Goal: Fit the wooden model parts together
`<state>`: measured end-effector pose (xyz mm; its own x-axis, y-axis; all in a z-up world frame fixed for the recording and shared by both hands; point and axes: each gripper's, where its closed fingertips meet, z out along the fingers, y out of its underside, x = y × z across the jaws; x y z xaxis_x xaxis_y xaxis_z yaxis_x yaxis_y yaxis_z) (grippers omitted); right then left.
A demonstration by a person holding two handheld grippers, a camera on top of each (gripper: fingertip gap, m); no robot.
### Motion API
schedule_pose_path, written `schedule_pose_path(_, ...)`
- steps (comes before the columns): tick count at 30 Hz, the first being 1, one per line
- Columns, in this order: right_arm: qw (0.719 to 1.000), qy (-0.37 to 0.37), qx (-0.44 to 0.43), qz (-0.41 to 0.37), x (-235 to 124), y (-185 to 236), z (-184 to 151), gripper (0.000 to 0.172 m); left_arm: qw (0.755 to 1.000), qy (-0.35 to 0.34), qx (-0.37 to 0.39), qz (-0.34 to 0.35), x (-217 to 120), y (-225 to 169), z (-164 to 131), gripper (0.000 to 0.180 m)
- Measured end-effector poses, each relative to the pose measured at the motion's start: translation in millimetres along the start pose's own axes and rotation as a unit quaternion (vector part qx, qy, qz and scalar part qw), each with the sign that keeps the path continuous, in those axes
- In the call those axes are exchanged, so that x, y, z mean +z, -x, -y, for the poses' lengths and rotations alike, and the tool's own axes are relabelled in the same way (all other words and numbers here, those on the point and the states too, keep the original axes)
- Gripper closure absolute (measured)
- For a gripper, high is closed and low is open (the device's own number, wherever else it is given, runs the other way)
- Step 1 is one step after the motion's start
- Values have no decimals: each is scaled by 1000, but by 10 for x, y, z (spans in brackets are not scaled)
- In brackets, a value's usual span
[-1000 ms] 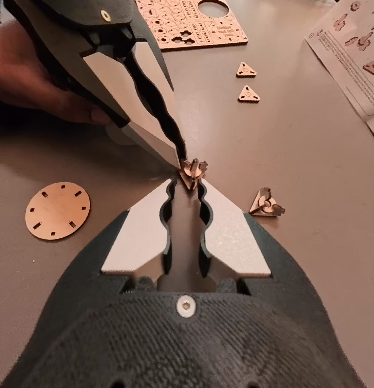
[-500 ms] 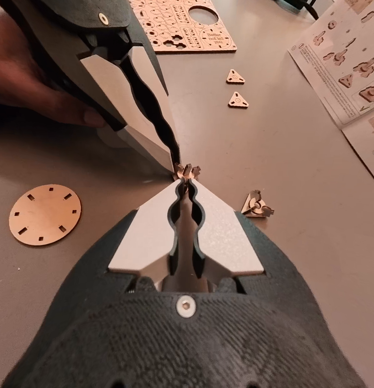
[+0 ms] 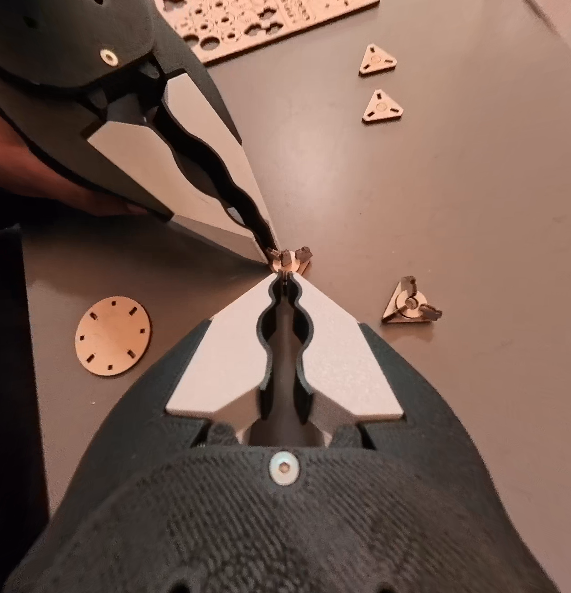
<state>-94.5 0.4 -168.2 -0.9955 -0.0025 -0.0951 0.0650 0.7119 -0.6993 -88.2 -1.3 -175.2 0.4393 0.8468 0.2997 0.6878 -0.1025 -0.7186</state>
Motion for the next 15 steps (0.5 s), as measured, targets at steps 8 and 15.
schedule_pose_path(8, 988, 154, -29, -6, 18, 0, -30, 171, 1000, 3, -9, -17, 0, -3, -6, 178)
schedule_pose_path(15, 967, 251, -38, -10, 28, -5, -45, 172, 1000, 4, -15, -23, 1, -4, -8, 178)
